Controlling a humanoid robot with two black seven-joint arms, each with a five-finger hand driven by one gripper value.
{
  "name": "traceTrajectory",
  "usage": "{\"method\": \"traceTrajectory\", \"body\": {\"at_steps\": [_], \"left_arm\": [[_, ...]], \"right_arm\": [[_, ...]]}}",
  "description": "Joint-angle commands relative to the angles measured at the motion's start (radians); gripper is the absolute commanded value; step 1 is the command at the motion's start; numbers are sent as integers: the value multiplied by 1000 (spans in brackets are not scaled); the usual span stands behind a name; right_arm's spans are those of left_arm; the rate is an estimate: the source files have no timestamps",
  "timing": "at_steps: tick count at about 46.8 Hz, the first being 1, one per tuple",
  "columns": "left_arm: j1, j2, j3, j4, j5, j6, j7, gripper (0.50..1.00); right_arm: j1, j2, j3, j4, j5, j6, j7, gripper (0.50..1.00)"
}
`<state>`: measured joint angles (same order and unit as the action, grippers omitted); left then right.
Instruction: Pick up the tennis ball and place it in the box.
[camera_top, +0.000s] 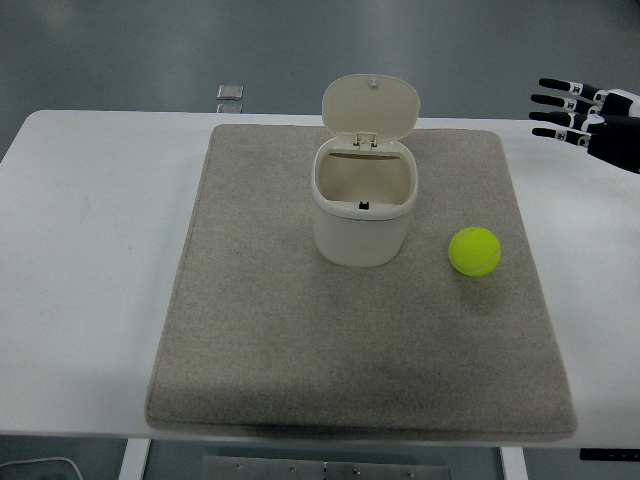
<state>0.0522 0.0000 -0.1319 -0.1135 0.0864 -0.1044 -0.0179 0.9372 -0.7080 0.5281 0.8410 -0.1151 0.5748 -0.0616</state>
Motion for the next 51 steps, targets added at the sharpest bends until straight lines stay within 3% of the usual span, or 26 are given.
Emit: {"method": "traceTrajectory", "body": {"at_steps": [1, 6, 19, 29, 40, 51], "left_arm": [[0, 0, 0, 0, 1, 0, 0, 992], [0, 0, 0, 0, 0, 0, 1, 992], [0, 0, 0, 0, 0, 0, -1, 992], [0, 0, 0, 0, 0, 0, 1, 992], [0, 0, 0, 0, 1, 0, 1, 992], [0, 0, 0, 0, 0, 0, 1, 992]], "right_arm": [[0, -4, -2, 0, -50, 36, 29, 915], [-1, -4, -3, -2, -145, 36, 68, 915], [-3, -7, -17, 0, -484, 36, 264, 913], [0, -19, -16, 12, -673, 36, 365, 913], [2, -24, -16, 66, -816, 36, 447, 913], [0, -28, -20, 133, -899, 36, 468, 913]]}}
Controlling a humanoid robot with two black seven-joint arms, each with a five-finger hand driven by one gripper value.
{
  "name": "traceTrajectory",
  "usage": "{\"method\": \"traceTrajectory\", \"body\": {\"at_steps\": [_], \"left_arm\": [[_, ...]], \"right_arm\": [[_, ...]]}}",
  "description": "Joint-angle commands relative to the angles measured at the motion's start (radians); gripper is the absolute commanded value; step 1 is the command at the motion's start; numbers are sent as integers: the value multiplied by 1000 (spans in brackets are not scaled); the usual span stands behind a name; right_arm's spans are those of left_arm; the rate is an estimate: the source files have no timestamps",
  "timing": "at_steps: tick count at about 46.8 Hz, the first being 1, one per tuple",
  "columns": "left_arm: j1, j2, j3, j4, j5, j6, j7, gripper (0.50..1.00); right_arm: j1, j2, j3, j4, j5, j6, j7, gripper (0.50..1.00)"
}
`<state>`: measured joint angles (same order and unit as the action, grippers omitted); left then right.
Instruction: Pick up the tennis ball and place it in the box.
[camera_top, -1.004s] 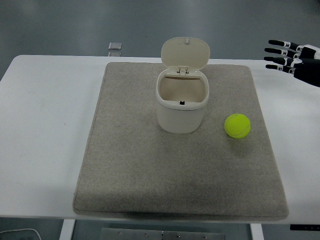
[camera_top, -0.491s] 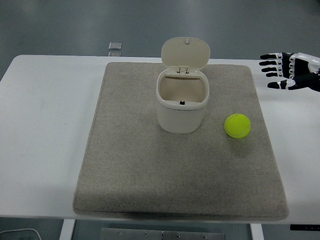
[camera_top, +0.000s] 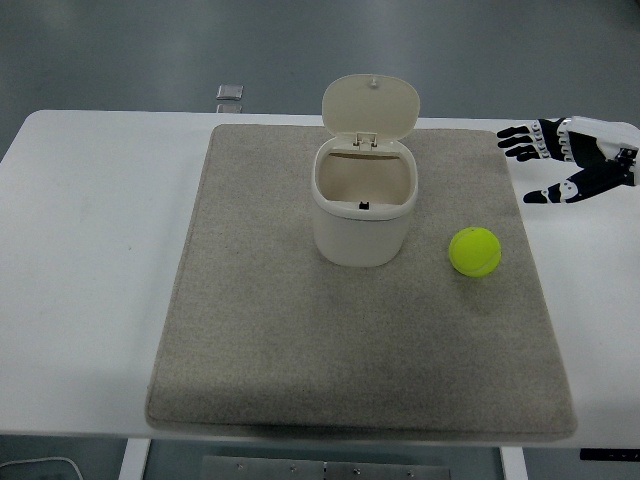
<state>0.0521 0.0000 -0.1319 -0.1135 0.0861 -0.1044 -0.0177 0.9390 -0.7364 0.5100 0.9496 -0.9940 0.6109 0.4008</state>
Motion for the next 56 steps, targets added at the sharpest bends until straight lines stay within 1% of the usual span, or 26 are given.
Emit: {"method": "traceTrajectory", "body": {"at_steps": [1, 7, 13, 21, 27, 37, 42, 47, 56], "left_arm": [[0, 0, 0, 0, 0, 0, 1, 992], [0, 0, 0, 0, 1, 0, -1, 992], [0, 0, 0, 0, 0, 0, -1, 992], [0, 0, 0, 0, 1, 0, -1, 992], [0, 0, 0, 0, 0, 0, -1, 992], [0, 0, 0, 0, 1, 0, -1, 992], [0, 0, 0, 0, 0, 0, -1, 992], [0, 0, 0, 0, 0, 0, 1, 992], [0, 0, 0, 0, 0, 0, -1, 992]], "right_arm": [[-2, -1, -2, 31, -28, 0, 9, 913], [-8, -4, -33, 55, -52, -2, 18, 913], [-14, -4, -85, 60, -52, -66, 20, 913], [-22, -8, -131, 69, -52, -131, 50, 913], [-26, -15, -162, 89, -80, -206, 61, 913], [-31, -38, -248, 149, -164, -353, 108, 913], [-29, -40, -271, 167, -196, -405, 109, 911], [-29, -38, -272, 178, -226, -436, 109, 911], [-31, -34, -272, 185, -250, -438, 109, 911]]}}
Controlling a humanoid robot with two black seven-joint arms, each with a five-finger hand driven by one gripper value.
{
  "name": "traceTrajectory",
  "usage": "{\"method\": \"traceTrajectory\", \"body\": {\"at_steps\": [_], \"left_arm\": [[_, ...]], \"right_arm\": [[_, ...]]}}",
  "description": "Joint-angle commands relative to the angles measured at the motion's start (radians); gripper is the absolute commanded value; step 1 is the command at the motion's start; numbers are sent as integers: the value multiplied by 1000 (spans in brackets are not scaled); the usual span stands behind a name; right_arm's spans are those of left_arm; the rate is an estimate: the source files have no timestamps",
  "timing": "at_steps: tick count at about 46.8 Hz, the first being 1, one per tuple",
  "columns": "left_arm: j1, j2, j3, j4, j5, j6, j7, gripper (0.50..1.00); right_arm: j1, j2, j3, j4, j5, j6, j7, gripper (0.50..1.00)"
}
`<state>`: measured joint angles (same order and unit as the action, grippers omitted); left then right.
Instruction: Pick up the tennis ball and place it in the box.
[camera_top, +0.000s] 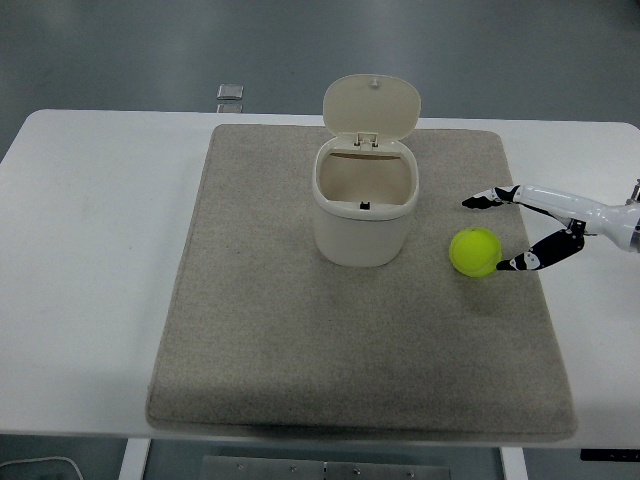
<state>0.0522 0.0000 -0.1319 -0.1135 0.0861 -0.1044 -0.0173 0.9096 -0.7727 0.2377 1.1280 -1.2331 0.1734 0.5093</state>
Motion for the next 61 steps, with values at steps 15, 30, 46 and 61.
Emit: {"method": "traceTrajectory", "body": {"at_steps": [15, 30, 46, 61], "left_arm": [[0, 0, 0, 0, 1, 0, 0, 992], [0, 0, 0, 0, 0, 0, -1, 992], [0, 0, 0, 0, 0, 0, 0, 992], [0, 0, 0, 0, 0, 0, -1, 992]], "right_arm": [[0, 13, 0, 12, -32, -2, -6, 909], [-9, 23, -9, 10, -54, -11, -9, 905], [-11, 52, -9, 0, -55, -15, -14, 870], [-9, 58, -32, -7, -75, -29, -14, 676]]}}
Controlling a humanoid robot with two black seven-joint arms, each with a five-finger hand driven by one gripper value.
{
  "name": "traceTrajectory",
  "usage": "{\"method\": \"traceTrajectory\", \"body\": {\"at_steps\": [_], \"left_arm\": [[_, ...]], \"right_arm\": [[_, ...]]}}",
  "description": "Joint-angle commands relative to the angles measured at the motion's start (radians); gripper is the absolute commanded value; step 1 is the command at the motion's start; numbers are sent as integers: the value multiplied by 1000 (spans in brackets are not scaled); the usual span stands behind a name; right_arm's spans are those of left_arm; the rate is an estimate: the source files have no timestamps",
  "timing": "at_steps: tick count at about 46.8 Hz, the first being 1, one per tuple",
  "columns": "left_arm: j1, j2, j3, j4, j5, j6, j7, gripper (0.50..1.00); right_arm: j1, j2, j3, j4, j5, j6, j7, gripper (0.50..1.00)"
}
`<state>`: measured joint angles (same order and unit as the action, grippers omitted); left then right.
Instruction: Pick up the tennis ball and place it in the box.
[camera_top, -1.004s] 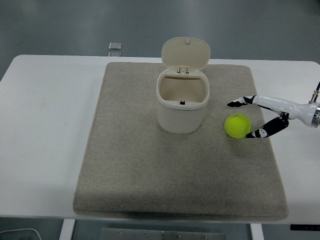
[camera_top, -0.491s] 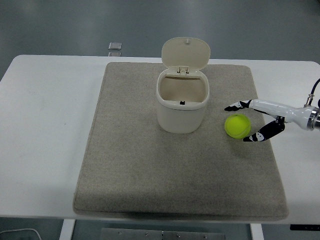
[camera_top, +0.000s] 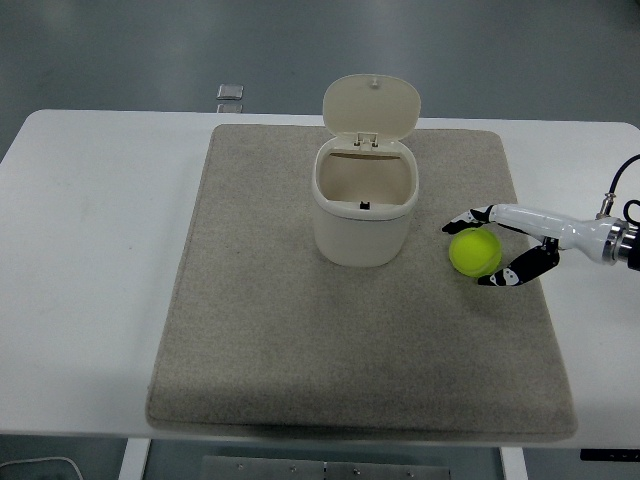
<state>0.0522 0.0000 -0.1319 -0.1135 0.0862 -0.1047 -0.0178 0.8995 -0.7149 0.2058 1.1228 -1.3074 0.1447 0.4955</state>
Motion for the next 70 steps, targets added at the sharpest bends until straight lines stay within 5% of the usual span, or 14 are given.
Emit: {"method": "traceTrajectory", "body": {"at_steps": [1, 10, 20, 37, 70], "left_arm": [[0, 0, 0, 0, 0, -1, -1, 992], [0, 0, 0, 0, 1, 0, 1, 992], [0, 0, 0, 0, 0, 0, 1, 992], [0, 0, 0, 0, 0, 0, -1, 992], [0, 0, 0, 0, 1, 0, -1, 992]], "right_arm": [[1, -1, 0, -1, -1, 0, 0, 662], [4, -3, 6, -3, 0, 0, 6, 554], [10, -15, 53, 11, 19, 16, 15, 549], [39, -26, 251, 98, 134, 262, 34, 552], [36, 91, 359, 141, 138, 263, -14, 500]]}}
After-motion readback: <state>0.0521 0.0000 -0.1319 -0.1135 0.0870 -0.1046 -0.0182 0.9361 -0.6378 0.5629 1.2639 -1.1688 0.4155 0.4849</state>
